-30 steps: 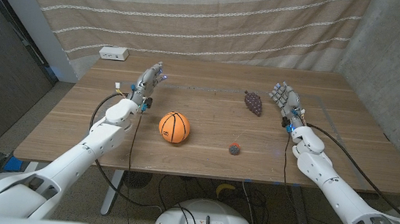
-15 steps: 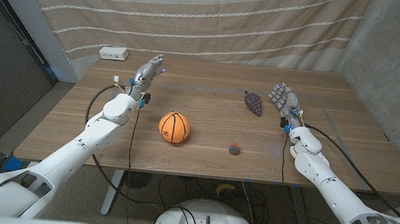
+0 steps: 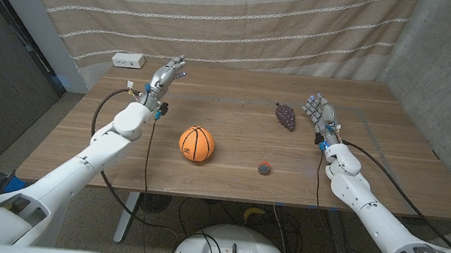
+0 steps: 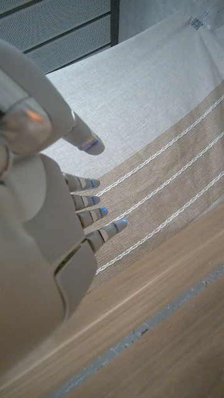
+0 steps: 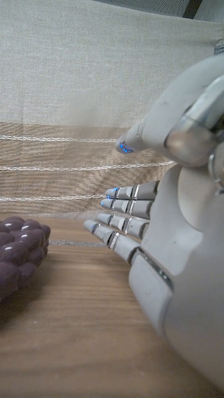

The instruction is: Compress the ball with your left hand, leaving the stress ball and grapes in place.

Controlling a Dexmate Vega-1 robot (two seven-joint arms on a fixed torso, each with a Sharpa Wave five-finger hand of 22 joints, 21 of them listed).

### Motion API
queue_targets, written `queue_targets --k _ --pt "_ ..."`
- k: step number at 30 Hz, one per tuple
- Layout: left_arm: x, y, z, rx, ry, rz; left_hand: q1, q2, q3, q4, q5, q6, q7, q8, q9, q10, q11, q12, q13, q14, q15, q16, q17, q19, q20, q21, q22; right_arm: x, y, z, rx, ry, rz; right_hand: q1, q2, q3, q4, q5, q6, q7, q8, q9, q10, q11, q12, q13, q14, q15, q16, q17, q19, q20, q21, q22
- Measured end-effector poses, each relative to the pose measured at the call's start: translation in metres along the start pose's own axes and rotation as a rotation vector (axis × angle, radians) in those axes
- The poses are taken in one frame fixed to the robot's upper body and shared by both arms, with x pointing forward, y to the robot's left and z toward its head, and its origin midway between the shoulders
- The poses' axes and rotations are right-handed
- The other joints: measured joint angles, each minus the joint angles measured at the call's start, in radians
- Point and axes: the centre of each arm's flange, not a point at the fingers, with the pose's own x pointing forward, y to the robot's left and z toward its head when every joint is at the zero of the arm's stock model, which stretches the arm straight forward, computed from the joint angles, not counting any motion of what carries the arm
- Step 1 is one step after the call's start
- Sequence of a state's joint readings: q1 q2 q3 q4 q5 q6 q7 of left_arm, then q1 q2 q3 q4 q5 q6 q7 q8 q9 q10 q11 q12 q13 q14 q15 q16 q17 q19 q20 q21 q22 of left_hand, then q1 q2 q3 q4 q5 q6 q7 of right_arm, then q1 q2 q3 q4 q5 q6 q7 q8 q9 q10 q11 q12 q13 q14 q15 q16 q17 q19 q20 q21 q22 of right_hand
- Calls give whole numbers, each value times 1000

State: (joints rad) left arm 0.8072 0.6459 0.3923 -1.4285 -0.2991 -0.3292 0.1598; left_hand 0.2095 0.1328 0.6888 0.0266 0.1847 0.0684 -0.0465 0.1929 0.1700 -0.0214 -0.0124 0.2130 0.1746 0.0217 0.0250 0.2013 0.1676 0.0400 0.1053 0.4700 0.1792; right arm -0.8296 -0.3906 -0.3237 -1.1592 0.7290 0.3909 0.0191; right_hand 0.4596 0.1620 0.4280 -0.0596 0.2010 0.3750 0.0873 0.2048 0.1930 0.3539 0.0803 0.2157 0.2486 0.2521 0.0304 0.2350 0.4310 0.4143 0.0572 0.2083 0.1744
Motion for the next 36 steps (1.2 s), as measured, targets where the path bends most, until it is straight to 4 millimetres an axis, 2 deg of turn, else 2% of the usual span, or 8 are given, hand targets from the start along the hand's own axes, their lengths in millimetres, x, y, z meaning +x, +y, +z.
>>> queue_targets --k 16,36 --pt "-9 0 26 184 -52 -26 0 0 -5 -34 0 12 -12 0 0 16 -5 0 0 23 -2 0 0 20 -2 0 0 -4 3 0 3 -17 0 0 0 3 -8 8 5 5 0 0 4 4 0 -3 0 0 0 -5 6 6 0 0" --pt "-22 -2 54 353 -99 -71 5 -5 -8 -55 -4 23 -23 0 5 23 -12 0 0 34 -12 -8 0 23 2 0 0 -6 8 -3 16 -44 5 0 0 3 -17 8 5 5 0 0 3 4 0 -8 0 0 0 -5 0 11 0 0"
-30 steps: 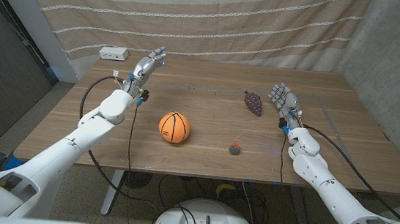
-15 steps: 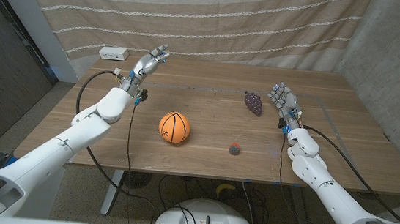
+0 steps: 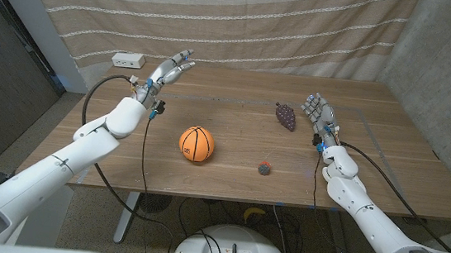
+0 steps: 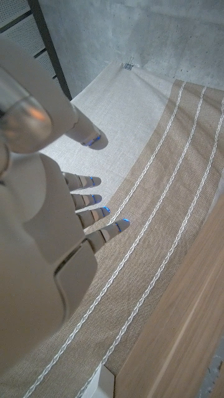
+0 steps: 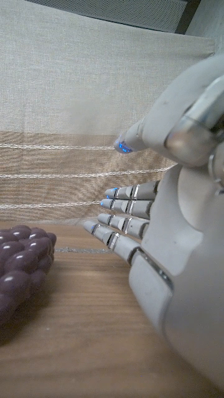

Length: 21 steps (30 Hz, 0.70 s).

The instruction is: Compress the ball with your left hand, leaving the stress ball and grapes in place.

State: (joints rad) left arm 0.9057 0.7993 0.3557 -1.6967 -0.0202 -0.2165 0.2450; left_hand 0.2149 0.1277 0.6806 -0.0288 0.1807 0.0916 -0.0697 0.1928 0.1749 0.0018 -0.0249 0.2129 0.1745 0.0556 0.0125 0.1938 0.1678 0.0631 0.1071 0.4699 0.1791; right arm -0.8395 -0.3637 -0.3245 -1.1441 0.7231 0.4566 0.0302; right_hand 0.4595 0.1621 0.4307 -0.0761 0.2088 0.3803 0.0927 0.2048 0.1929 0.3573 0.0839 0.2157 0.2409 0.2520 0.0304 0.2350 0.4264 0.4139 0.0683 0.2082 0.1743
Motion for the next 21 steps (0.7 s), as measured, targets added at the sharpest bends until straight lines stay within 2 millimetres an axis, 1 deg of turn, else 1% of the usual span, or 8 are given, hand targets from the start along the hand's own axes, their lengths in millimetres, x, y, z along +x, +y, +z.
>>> queue_targets --k 2,5,10,12,13,17,21 --pt "-1 0 2 10 -4 -3 0 0 3 -3 0 0 0 0 0 0 0 0 0 0 0 -2 0 0 0 0 0 0 0 0 1 -3 0 0 0 0 0 0 0 0 0 0 0 0 0 0 0 0 0 0 0 0 0 0" --pt "-3 1 6 30 -8 -11 0 0 -1 -7 0 0 0 0 0 0 0 0 0 0 0 -2 0 4 -4 0 0 0 1 -1 5 -6 1 0 0 -3 -3 0 0 0 0 0 0 0 0 0 0 0 0 -2 0 0 0 0" --pt "-5 0 13 69 -20 -26 0 0 -2 -7 0 3 -4 0 0 0 0 0 0 0 0 -1 0 4 -4 0 0 -1 1 -3 9 -13 2 0 0 -3 -6 0 0 0 0 0 0 0 0 0 0 0 0 -5 0 0 0 0" --pt "-7 0 17 86 -27 -32 0 0 -2 -15 0 3 -4 0 0 0 0 0 0 0 0 -1 0 4 -4 0 0 -1 1 -3 11 -17 3 0 0 0 -9 0 0 0 0 0 0 0 0 0 0 0 0 -5 0 0 0 0" --pt "-7 0 18 92 -29 -34 0 0 -2 -15 0 3 -4 0 0 0 0 0 0 0 0 -1 0 7 -7 0 0 -1 1 -3 11 -18 2 0 0 0 -8 0 0 0 0 0 0 0 0 0 0 0 0 -5 0 0 0 0" --pt "-9 -1 23 120 -39 -41 0 0 -2 -15 0 3 -3 0 0 5 -5 0 0 4 -4 -1 0 7 -7 0 0 -2 1 -3 15 -25 3 0 0 0 -8 0 0 0 0 0 0 0 0 0 0 0 0 -4 0 0 0 0" --pt "-11 -1 27 150 -44 -49 0 0 -2 -15 0 7 -7 0 0 5 -5 0 0 4 -4 -1 0 7 -7 0 0 -2 1 -4 19 -30 2 0 0 0 -8 0 0 0 0 0 0 0 0 0 0 0 0 -4 0 0 0 0"
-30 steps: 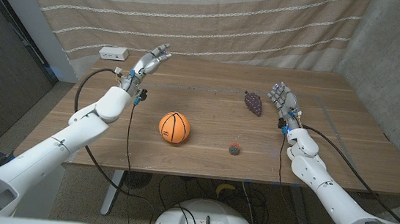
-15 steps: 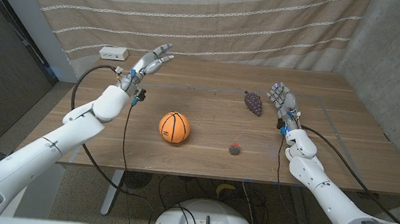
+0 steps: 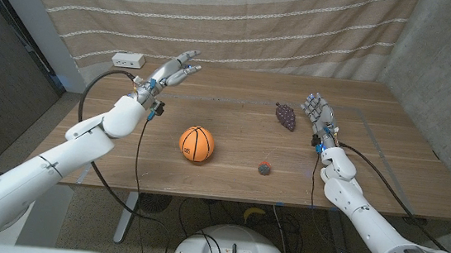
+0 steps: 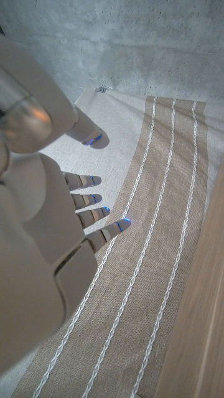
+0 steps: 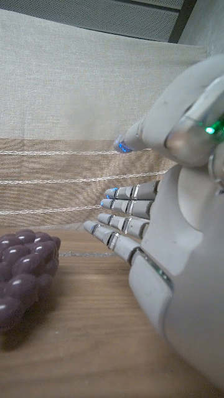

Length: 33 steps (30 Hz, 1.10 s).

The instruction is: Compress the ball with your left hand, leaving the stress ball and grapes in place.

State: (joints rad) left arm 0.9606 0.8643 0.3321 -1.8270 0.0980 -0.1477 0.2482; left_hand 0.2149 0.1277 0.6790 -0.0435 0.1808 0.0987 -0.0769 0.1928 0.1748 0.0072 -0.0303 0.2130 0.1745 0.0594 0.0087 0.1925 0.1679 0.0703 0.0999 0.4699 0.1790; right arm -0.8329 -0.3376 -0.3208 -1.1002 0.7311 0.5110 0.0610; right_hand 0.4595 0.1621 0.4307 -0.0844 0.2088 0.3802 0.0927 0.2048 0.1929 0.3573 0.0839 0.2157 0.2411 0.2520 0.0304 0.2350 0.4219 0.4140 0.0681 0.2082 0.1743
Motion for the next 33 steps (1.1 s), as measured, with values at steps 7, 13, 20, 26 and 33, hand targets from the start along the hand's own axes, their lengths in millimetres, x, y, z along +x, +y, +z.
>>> queue_targets --k 7,13,20,26,33 --pt "-3 1 9 49 -17 -13 -4 -4 -4 -4 0 0 0 0 0 0 0 0 0 0 0 -4 0 5 5 0 0 -4 -1 -3 10 -7 -6 0 0 -3 -3 1 0 0 0 0 4 -4 0 0 0 0 0 0 0 0 0 0" --pt "-5 4 21 91 -44 -34 -4 -4 0 -8 0 -4 -4 -4 0 5 -5 0 5 3 -3 -4 0 6 5 0 0 -6 -1 -4 19 -22 -8 0 0 1 -7 7 0 0 0 0 4 -3 0 -5 2 2 0 0 0 0 0 0" --pt "-9 5 31 134 -66 -65 -4 -4 -4 -12 0 -4 -4 -4 0 5 -5 -6 5 3 -3 -4 2 11 0 0 0 -8 -1 -5 23 -34 -7 0 0 -1 -9 7 0 0 0 0 9 2 0 -5 5 5 0 -5 0 0 0 0" --pt "-12 4 36 161 -73 -88 -8 -8 -4 -12 -3 -9 -9 -8 0 5 -5 -6 5 3 -3 -4 2 11 0 -4 5 -9 -1 -6 23 -40 -6 0 0 -1 -9 7 0 0 0 0 9 2 0 -4 5 5 0 -5 0 0 0 0" --pt "-16 3 45 192 -88 -110 -8 -8 -1 -17 -3 -9 -9 -8 0 2 -9 -6 5 3 -3 -4 2 11 0 -4 5 -13 -1 -7 24 -46 -4 0 0 1 -12 7 0 0 0 0 9 2 0 -4 5 5 0 -5 0 0 0 0"
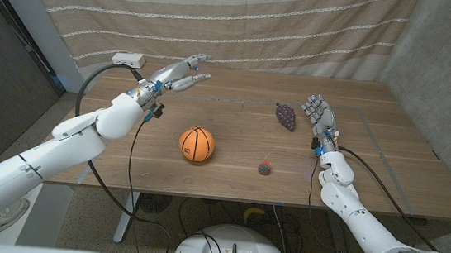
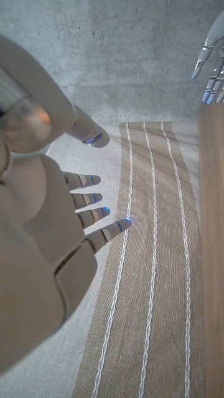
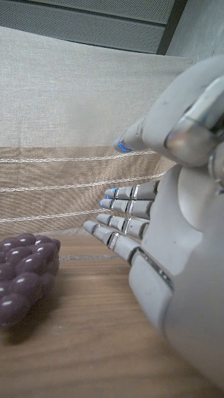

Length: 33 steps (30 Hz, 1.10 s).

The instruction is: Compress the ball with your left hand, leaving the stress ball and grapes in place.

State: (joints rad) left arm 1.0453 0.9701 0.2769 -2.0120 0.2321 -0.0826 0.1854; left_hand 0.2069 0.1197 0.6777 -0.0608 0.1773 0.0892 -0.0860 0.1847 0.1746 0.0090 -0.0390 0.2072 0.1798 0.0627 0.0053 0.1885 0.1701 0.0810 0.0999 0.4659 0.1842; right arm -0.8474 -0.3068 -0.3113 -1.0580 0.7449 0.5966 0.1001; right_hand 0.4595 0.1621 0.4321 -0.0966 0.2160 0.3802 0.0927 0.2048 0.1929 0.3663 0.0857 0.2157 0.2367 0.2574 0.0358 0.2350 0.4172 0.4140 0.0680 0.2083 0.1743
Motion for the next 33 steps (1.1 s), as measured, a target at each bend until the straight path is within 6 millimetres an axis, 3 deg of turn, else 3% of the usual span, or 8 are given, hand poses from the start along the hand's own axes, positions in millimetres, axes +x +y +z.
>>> queue_targets --k 17,23,24,28,33 --pt "-11 -3 20 47 -21 -44 -5 -5 -6 -14 0 -1 0 -1 0 0 0 -4 0 5 -5 -4 -3 0 0 -4 0 -14 -2 4 -5 -21 0 0 0 0 -9 0 0 0 0 0 0 0 0 0 0 0 0 -5 0 0 0 0" --pt "-15 -4 31 44 -43 -51 -16 -16 -20 -28 -4 -14 -14 -8 0 -13 -13 -11 0 5 -5 -4 -1 5 -5 -6 -2 -14 -2 6 -6 -30 -4 0 0 0 -9 1 0 0 0 0 0 0 0 0 0 0 0 -5 0 0 0 0" --pt "-15 -6 26 84 -13 -65 -16 -16 -20 -34 -4 -18 -17 -8 0 -17 -16 -11 0 5 -5 -4 0 5 -5 -8 -2 -27 -5 5 -7 -27 -2 0 0 0 -9 6 0 0 0 0 0 0 0 0 0 0 0 -5 0 0 0 0" --pt "-18 -7 32 96 -13 -75 -16 -27 -25 -42 -4 -25 -25 -8 0 -22 -22 -15 0 2 -9 -8 0 5 -5 -11 -3 -30 -6 6 -8 -29 -3 0 0 0 -8 6 0 0 0 0 0 0 0 0 0 0 0 -5 0 0 0 0" --pt "-22 -9 42 105 -20 -84 -20 -56 -39 -67 -4 -52 -45 -12 0 -40 -32 -19 0 -4 -15 -8 0 5 -5 -15 -3 -32 -7 7 -9 -30 -2 0 0 0 -8 6 0 0 0 0 0 0 0 -5 0 0 0 -5 0 0 0 0"
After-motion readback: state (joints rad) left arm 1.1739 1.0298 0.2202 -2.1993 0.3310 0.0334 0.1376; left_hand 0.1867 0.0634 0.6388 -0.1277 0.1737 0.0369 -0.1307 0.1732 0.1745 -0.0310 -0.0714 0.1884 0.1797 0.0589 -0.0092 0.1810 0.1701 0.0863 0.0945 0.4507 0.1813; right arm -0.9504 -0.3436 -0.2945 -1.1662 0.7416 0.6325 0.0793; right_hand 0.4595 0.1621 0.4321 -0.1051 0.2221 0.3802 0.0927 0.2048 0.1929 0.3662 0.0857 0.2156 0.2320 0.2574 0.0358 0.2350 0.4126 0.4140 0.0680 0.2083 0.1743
